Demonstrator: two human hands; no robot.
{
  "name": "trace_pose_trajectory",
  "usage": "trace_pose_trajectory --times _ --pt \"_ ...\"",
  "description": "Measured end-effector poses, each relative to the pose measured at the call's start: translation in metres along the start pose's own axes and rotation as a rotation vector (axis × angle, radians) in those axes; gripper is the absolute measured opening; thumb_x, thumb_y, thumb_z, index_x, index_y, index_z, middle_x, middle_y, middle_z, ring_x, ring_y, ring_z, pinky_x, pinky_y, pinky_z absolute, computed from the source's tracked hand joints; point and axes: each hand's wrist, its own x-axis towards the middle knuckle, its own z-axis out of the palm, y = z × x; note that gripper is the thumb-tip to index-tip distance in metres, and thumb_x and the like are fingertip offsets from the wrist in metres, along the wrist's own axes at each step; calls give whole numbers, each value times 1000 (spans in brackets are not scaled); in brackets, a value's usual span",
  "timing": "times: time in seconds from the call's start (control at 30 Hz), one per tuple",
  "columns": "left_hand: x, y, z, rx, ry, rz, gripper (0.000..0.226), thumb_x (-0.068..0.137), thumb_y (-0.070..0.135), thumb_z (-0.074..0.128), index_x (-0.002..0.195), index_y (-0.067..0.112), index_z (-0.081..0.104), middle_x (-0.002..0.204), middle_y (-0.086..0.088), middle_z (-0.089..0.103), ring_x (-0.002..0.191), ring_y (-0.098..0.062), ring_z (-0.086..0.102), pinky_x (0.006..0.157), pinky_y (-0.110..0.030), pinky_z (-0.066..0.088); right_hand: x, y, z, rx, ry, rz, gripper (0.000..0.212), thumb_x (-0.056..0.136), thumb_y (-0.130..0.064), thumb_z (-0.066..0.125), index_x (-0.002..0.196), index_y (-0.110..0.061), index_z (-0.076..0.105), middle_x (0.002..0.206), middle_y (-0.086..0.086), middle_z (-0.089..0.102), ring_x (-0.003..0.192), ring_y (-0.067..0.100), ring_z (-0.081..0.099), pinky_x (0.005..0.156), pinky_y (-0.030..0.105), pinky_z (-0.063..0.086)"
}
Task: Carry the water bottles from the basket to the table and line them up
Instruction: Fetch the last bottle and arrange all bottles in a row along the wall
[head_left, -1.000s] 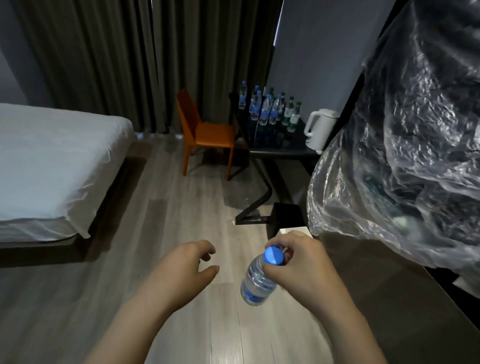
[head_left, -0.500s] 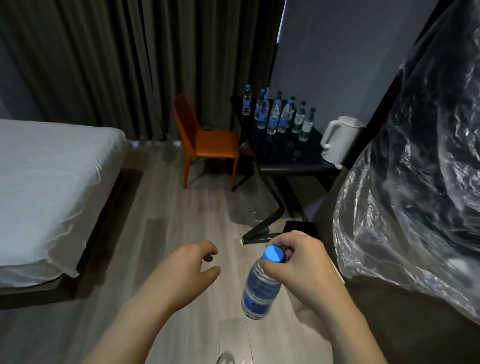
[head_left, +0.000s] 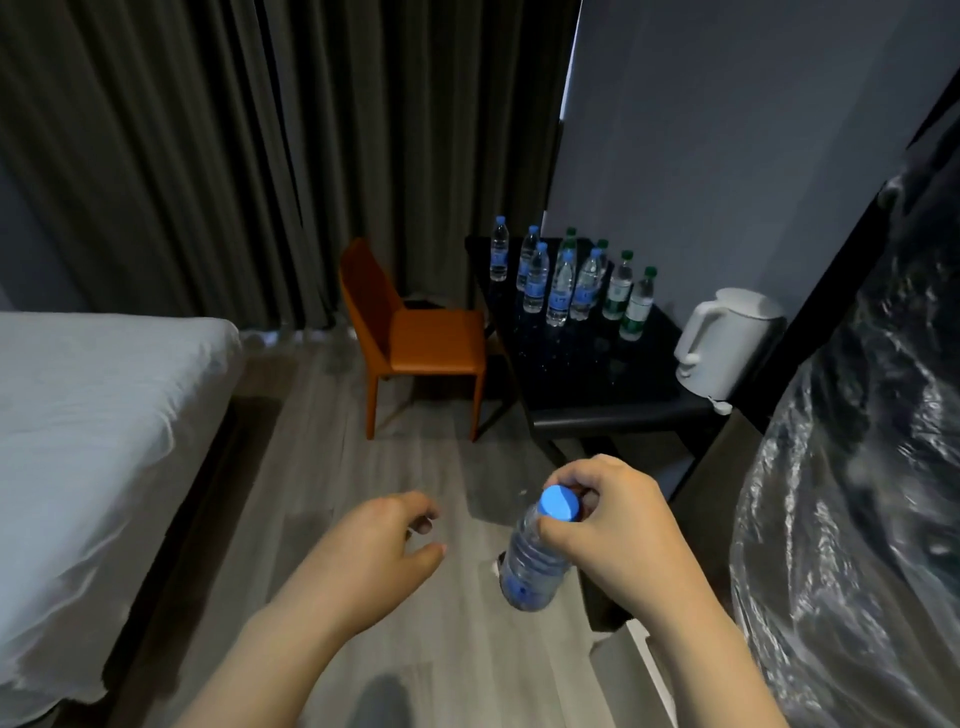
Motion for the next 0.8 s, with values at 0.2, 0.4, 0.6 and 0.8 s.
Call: trace_pose_trajectory --times 0.2,0.4,0.6,0.8 --pt "98 -27 -11 -25 -33 42 36 87 41 58 122 32 54 109 20 56 101 3 54 85 -13 42 84 5 19 2 5 60 21 66 -23 76 83 -30 66 85 -14 58 75 7 62 68 24 57" --pt "201 -66 -47 -26 -76 79 33 87 38 58 119 29 56 111 14 59 103 -2 55 90 -19 45 182 -9 45 -21 45 92 21 63 -23 76 80 -30 65 84 -13 56 68 6 60 61 21 51" --pt "294 -101 -84 -13 -82 113 37 87 35 59 123 26 55 116 10 60 108 -7 56 90 -20 45 261 -28 69 2 98 132 20 64 -24 75 79 -31 64 86 -13 58 69 5 60 62 19 51" --pt "360 -132 -88 -81 -172 102 39 87 36 60 124 26 55 111 12 61 103 -4 58 90 -18 46 330 -36 91 -31 22 192 17 65 -21 74 77 -26 64 82 -8 60 68 10 61 61 26 55"
